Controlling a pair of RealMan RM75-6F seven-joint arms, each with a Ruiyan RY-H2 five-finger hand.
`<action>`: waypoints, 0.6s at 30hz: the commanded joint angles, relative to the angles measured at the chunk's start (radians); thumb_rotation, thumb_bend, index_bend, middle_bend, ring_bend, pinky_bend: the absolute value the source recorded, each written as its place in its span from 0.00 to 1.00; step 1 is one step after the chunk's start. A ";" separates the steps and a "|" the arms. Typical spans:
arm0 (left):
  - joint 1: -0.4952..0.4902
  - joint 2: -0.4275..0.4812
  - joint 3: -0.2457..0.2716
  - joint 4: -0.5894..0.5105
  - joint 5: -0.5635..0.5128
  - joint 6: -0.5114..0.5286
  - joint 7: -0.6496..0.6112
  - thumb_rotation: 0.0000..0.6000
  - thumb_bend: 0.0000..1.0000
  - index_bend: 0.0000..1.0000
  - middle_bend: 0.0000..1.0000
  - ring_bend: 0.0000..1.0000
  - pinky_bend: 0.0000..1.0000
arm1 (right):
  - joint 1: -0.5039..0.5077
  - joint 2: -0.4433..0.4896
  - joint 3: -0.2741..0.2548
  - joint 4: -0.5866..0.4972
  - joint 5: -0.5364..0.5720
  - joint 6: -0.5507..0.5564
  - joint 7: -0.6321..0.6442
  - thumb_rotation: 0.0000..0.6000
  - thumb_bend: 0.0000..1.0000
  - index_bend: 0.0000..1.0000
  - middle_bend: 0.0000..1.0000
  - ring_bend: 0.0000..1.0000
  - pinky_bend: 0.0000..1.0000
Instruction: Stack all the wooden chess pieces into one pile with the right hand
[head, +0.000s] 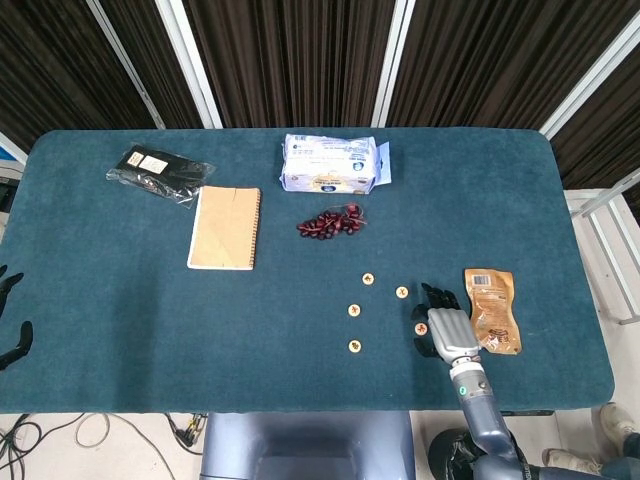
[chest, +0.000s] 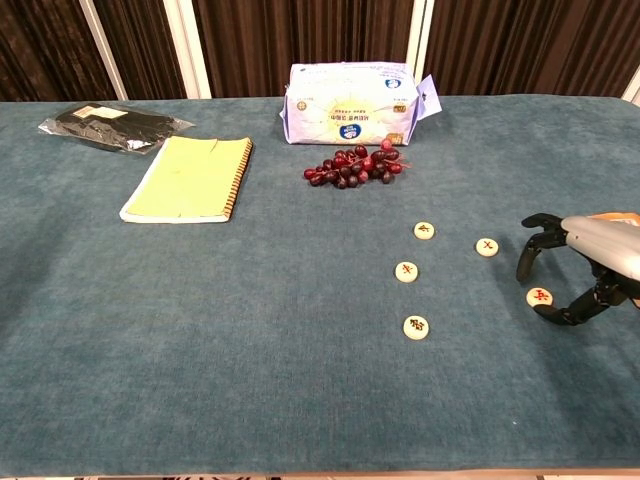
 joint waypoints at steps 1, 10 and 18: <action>0.000 0.000 0.001 0.000 0.001 0.000 0.001 1.00 0.49 0.12 0.00 0.00 0.00 | -0.001 -0.006 -0.001 0.013 -0.002 0.001 0.006 1.00 0.41 0.44 0.00 0.00 0.00; 0.000 0.002 -0.005 0.001 -0.007 0.001 -0.004 1.00 0.49 0.12 0.00 0.00 0.00 | 0.001 -0.020 0.002 0.052 -0.008 -0.008 0.032 1.00 0.41 0.46 0.00 0.00 0.00; 0.001 0.004 -0.009 0.000 -0.014 0.004 -0.007 1.00 0.49 0.12 0.00 0.00 0.00 | 0.005 -0.020 0.008 0.069 0.000 -0.016 0.036 1.00 0.41 0.46 0.00 0.00 0.00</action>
